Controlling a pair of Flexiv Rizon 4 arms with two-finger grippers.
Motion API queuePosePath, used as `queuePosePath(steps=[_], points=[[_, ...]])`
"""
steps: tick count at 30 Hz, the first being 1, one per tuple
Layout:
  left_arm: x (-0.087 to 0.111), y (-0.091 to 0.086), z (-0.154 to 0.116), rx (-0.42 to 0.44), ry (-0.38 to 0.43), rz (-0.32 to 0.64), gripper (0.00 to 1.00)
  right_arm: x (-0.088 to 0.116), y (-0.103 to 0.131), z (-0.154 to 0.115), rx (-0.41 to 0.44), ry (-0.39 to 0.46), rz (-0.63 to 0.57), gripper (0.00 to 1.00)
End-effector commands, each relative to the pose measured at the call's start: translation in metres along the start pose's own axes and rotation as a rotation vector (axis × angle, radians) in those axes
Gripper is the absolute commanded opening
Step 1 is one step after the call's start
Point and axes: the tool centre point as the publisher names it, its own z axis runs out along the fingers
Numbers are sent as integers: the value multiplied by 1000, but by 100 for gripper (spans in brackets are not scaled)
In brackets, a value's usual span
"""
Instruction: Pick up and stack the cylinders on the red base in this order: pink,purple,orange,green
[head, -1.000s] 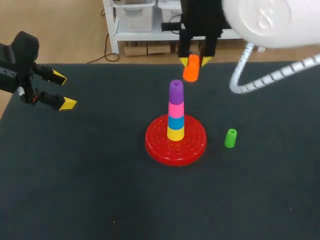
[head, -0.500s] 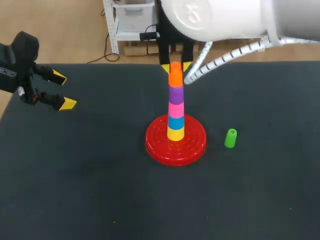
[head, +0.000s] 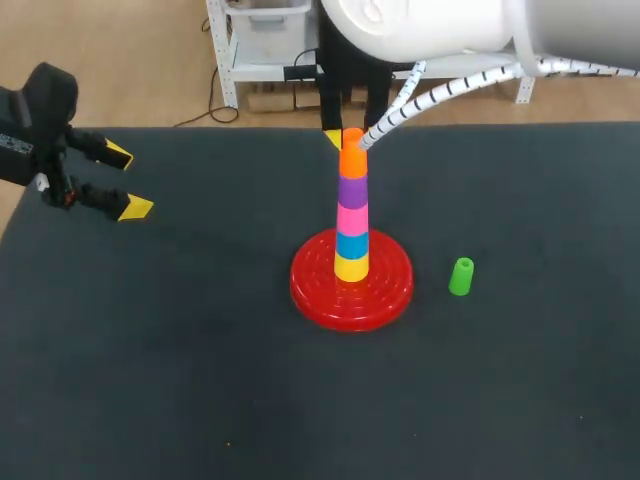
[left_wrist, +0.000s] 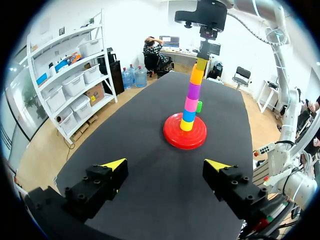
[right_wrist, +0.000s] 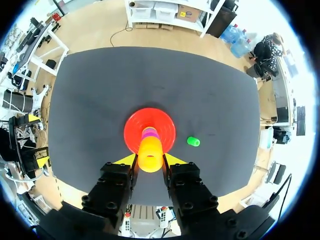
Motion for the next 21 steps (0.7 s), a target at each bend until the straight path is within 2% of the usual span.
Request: queuePosePath(steps=[1,9,13,14,15,16,21], points=[[1,1,1,1,-1,1,100,-2,-1,5,-4,15,5,0],[1,1,1,1,-1,1,100,-2,-4,17,-30,62,30,0],[1,1,1,1,-1,1,100,-2,-5,14,-55,52,44,1],[1,1,1,1,-1,1,100,-2,-5,12,-58,39,44,32],[1,1,1,1,-1,1,100,-1,-6,8,-65,26,45,77],[1,1,1,1,-1,1,100,0,-7,3,-82,10,50,100],[1,1,1,1,-1,1,100,8,-22,-26,-115,-64,70,100]])
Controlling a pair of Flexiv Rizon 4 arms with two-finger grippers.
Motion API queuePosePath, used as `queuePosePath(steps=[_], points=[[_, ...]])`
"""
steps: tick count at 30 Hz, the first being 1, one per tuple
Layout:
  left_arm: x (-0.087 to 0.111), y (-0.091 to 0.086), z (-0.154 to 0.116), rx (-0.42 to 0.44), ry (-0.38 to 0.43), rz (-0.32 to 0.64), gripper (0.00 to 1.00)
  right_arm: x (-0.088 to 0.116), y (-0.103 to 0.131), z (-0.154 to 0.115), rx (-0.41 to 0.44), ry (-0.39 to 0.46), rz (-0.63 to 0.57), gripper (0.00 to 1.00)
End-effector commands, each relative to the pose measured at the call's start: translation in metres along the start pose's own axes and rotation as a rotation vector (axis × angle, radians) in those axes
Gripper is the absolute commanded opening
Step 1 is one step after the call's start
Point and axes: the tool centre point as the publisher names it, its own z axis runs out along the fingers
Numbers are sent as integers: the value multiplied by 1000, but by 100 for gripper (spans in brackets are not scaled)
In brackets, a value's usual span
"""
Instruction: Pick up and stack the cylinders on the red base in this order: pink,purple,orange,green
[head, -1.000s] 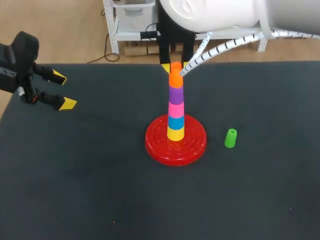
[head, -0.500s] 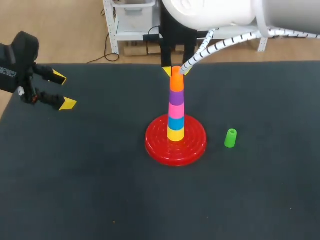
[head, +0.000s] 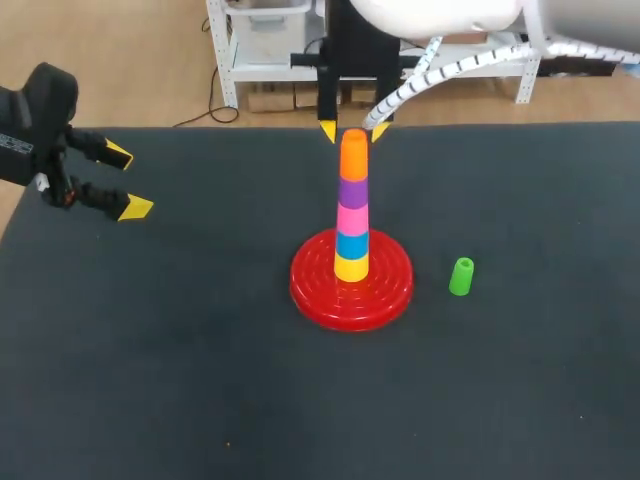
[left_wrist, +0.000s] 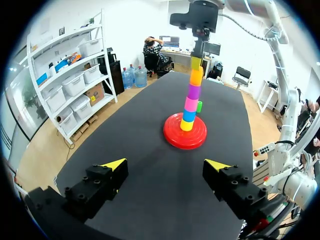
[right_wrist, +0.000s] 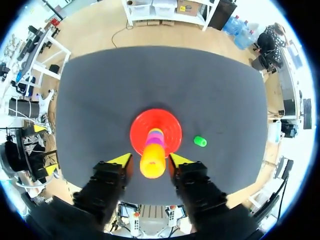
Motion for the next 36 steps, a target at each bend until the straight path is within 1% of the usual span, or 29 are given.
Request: queuePosePath(steps=[1,4,7,12,14,15,17,22,25,33,36], points=[[1,1,1,1,-1,1,100,22,-25,-24,-39,-86,19,100],[1,1,1,1,-1,1,100,25,-46,-27,-35,-115,53,100],[1,1,1,1,-1,1,100,26,-72,-13,-8,-108,107,100],[1,1,1,1,-1,1,100,32,-115,25,13,-85,206,100],[1,1,1,1,-1,1,100,37,-130,45,18,-56,239,100],[1,1,1,1,-1,1,100,39,-133,50,22,-53,247,100],[1,1,1,1,-1,1,100,43,-141,70,32,-18,268,100],[1,1,1,1,-1,1,100,48,-147,99,67,16,283,100],[1,1,1,1,-1,1,100,49,-152,119,72,34,296,100],[1,1,1,1,-1,1,100,52,-162,160,111,72,306,100],[1,1,1,1,-1,1,100,51,-165,168,120,88,311,100]])
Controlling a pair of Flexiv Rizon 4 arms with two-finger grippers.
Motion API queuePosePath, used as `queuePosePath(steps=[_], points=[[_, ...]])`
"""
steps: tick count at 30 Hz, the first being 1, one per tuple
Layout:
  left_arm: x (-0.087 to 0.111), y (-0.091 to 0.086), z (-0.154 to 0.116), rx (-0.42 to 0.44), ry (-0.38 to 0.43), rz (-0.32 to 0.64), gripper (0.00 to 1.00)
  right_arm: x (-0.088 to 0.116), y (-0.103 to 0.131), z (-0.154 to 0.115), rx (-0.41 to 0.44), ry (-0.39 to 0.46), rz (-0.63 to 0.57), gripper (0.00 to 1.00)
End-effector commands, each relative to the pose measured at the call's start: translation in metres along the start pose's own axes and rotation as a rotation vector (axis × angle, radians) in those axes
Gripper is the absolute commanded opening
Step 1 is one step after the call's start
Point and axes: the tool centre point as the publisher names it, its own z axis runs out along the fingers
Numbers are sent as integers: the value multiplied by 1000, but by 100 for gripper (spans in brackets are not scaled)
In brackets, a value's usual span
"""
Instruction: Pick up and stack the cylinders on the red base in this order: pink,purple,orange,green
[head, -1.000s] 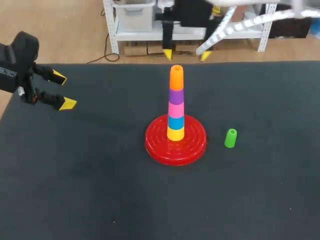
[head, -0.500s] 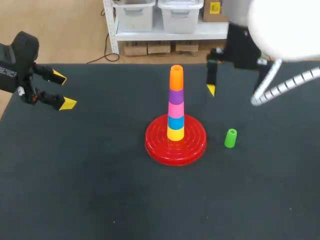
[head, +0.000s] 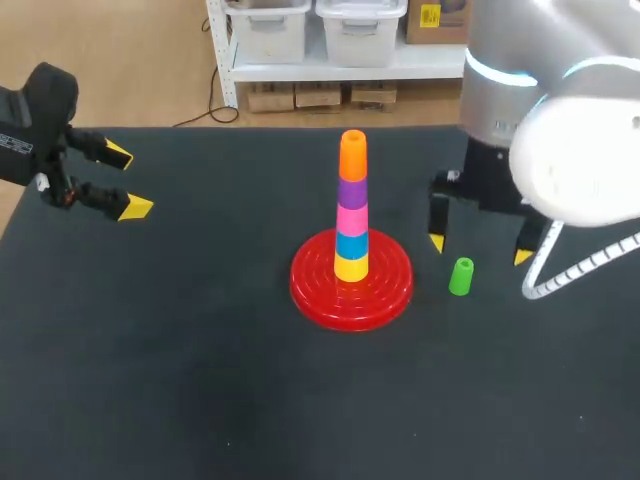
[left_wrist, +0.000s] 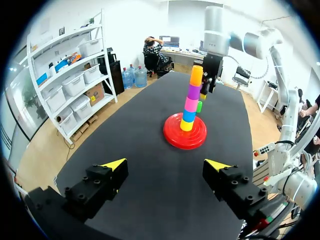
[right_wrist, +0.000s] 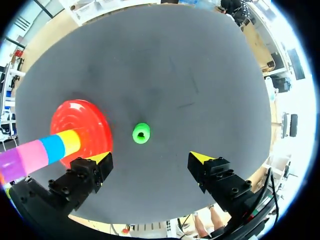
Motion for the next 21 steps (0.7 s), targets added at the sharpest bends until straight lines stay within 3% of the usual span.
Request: queuePosePath(steps=[1,21], points=[[1,1,1,1,-1,1,100,-8,6,16,17,21,4,100],[1,1,1,1,-1,1,100,-19,12,41,37,52,11,96]])
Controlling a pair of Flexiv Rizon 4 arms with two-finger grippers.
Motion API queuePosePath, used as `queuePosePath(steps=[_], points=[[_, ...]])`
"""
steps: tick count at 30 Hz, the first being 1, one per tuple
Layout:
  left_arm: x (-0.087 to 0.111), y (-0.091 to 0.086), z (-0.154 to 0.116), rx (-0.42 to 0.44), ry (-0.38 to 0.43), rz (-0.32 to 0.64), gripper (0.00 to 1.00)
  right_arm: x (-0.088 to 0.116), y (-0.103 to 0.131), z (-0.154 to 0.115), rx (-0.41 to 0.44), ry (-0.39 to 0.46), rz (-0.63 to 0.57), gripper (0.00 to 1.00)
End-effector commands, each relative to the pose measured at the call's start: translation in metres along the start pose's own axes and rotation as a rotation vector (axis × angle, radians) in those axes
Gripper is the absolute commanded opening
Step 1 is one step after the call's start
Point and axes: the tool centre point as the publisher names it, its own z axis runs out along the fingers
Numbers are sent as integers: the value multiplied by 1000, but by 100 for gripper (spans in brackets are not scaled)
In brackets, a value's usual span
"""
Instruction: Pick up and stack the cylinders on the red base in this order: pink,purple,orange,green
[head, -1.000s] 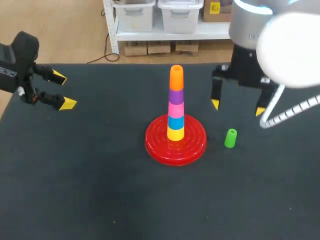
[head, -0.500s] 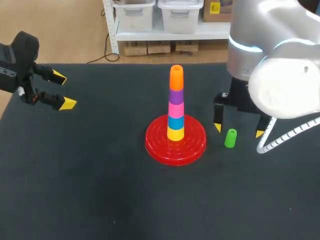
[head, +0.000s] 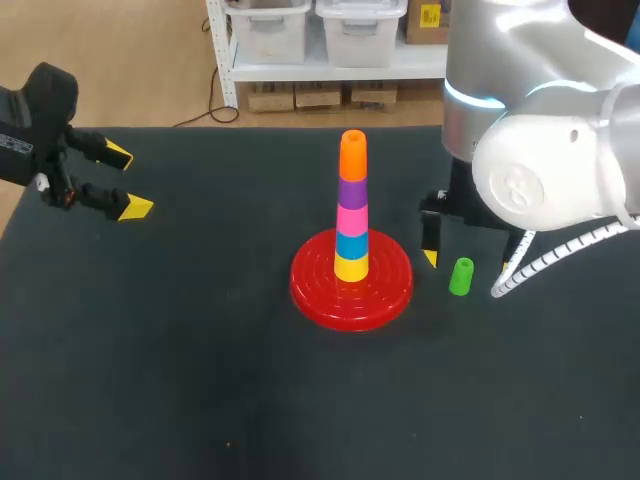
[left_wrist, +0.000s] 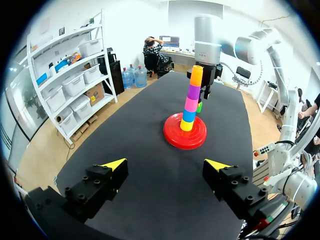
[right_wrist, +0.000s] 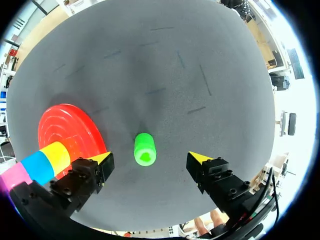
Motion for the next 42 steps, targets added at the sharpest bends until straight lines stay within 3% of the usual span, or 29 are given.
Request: queuePosePath(steps=[1,5,13,17,19,22,25,34,42], points=[[1,1,1,1,-1,1,100,-4,3,4,2,9,0,95],[1,1,1,1,-1,1,100,-5,3,8,2,12,0,89],[1,1,1,1,-1,1,100,-8,2,11,-1,15,6,62],[1,1,1,1,-1,1,100,-8,3,11,-1,17,5,27],[1,1,1,1,-1,1,100,-7,3,11,1,16,5,0],[1,1,1,1,-1,1,100,-6,2,4,0,5,7,0],[1,1,1,1,-1,1,100,-5,1,-21,-10,-16,11,0],[1,1,1,1,-1,1,100,11,9,-160,-47,-104,-76,0],[1,1,1,1,-1,1,100,28,47,-257,-85,-197,-206,0]])
